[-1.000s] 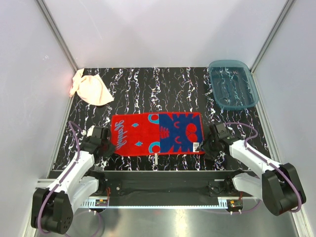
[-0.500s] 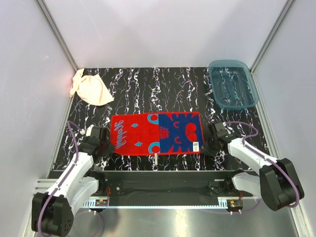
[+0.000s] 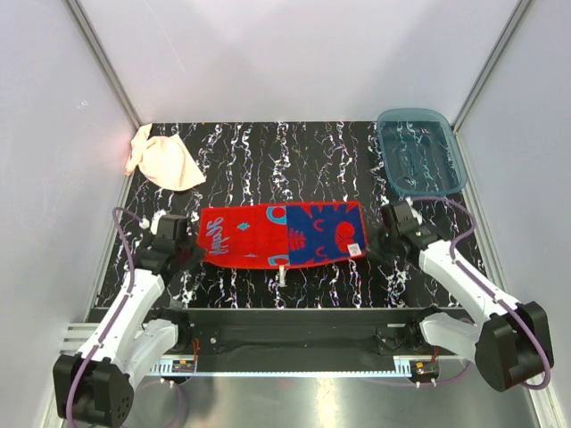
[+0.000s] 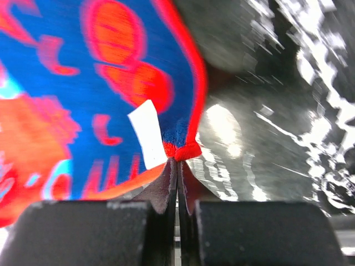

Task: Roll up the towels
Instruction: Fold the towel

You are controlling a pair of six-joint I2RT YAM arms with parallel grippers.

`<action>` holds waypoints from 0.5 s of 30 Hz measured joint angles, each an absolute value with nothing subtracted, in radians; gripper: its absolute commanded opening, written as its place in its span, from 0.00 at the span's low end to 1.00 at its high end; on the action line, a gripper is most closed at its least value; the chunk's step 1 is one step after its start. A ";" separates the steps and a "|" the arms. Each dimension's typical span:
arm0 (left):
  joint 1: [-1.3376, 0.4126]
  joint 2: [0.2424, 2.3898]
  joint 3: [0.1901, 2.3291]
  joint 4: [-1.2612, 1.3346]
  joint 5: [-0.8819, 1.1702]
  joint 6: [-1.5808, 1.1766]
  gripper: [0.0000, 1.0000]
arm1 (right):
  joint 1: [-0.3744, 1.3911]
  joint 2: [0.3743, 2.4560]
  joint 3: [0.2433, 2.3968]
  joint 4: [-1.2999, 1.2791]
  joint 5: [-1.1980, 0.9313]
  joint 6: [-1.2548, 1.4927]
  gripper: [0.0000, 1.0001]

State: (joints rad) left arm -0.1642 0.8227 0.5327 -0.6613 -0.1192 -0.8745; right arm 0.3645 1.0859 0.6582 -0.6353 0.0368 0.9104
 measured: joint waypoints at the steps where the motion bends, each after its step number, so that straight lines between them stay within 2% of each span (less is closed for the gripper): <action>1: -0.163 0.836 0.554 -0.661 -0.117 -0.871 0.00 | 0.364 1.097 0.696 -0.643 0.038 0.901 0.00; 7: -0.163 0.959 0.634 -0.633 -0.109 -0.857 0.00 | 0.364 1.256 0.920 -0.656 0.044 0.820 0.00; 15: -0.142 1.227 0.778 -0.561 -0.101 -0.827 0.00 | 0.336 1.488 1.077 -0.656 0.043 0.740 0.00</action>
State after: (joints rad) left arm -0.1421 1.2274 0.7776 -0.5613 -0.1009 -0.8268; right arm 0.3363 1.4883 1.0775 -0.6556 0.0433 0.7399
